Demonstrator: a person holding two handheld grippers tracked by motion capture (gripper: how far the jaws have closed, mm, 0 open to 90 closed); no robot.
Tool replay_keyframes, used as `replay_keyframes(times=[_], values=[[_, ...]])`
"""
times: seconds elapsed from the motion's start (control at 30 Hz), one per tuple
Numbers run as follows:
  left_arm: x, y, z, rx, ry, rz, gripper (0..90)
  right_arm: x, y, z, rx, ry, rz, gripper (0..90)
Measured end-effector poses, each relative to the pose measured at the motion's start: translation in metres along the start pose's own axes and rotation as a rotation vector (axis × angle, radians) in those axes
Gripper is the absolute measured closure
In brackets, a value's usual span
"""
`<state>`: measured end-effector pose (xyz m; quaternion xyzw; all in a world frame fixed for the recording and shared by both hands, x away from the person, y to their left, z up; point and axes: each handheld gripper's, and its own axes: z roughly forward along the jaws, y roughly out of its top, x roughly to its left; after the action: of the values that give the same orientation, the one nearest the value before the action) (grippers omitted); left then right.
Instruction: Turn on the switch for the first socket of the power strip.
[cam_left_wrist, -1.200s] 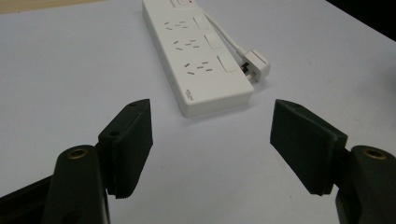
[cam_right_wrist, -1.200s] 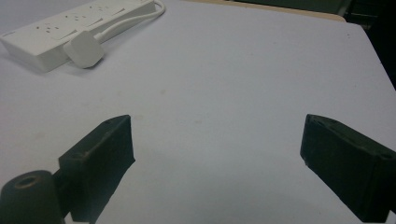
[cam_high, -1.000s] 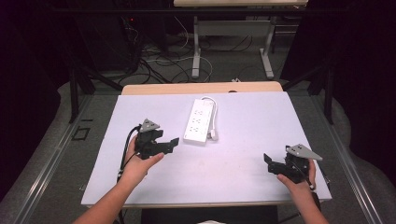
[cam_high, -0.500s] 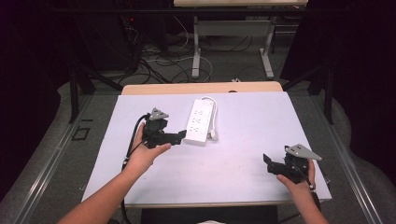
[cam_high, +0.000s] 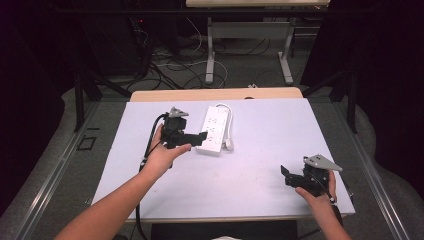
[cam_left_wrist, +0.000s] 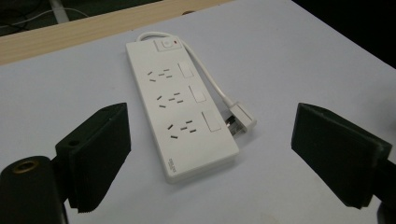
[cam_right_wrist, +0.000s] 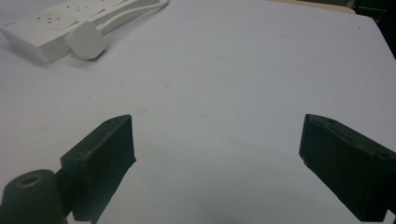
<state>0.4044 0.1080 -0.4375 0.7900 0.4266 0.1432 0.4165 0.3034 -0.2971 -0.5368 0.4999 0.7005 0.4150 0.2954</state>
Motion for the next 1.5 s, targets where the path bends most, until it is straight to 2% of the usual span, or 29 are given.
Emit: replay_keyframes(times=[0.37,0.63,1.0,1.1,1.3,1.5], values=[[-0.001,0.020,0.015,0.030,-0.003,-0.008,13.4,0.000,-0.001,0.003,-0.002,0.005,0.000,9.7],[0.000,0.038,0.024,0.036,-0.006,-0.015,16.7,0.001,-0.002,0.002,0.010,0.001,0.018,9.7],[0.003,0.064,0.036,0.041,0.003,-0.018,24.6,0.001,-0.003,0.005,0.010,-0.008,0.005,9.7],[0.003,0.071,0.040,0.046,0.008,-0.024,26.2,0.001,-0.003,0.005,0.011,-0.010,0.002,9.7],[0.004,0.084,0.044,0.023,0.017,-0.033,27.5,0.002,-0.004,0.005,0.014,-0.009,0.008,9.7],[0.010,0.096,0.050,0.030,0.018,-0.061,28.2,0.002,-0.003,0.004,0.027,-0.004,0.000,9.8]])
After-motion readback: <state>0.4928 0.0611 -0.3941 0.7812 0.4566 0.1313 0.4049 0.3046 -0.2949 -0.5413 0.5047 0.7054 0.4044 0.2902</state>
